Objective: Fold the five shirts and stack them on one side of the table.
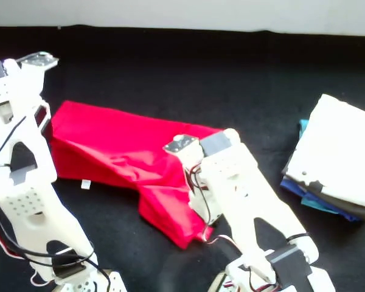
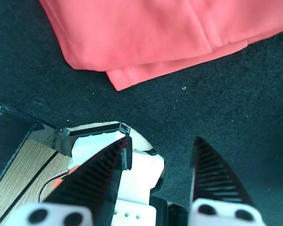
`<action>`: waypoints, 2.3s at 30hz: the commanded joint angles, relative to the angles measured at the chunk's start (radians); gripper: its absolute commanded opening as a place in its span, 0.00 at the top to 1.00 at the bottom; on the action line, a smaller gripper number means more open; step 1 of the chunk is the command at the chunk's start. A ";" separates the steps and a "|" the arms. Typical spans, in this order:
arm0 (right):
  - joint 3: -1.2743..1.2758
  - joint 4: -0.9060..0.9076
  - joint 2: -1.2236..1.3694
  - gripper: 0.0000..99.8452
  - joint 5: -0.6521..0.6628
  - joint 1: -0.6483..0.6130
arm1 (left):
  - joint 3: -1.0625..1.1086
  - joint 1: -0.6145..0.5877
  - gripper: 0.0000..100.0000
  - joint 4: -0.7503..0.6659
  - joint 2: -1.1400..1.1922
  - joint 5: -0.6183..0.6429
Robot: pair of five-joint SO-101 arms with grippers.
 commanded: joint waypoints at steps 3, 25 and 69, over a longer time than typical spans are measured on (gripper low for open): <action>-0.107 0.018 -0.031 0.76 -0.012 0.024 | -0.002 -0.015 0.87 0.009 -0.157 0.012; -0.199 -0.642 0.252 0.98 -0.018 0.226 | 0.067 0.025 0.99 -0.034 -0.512 0.348; -0.567 0.019 -0.252 0.99 0.060 0.731 | 0.590 0.705 0.99 -0.003 -0.627 0.422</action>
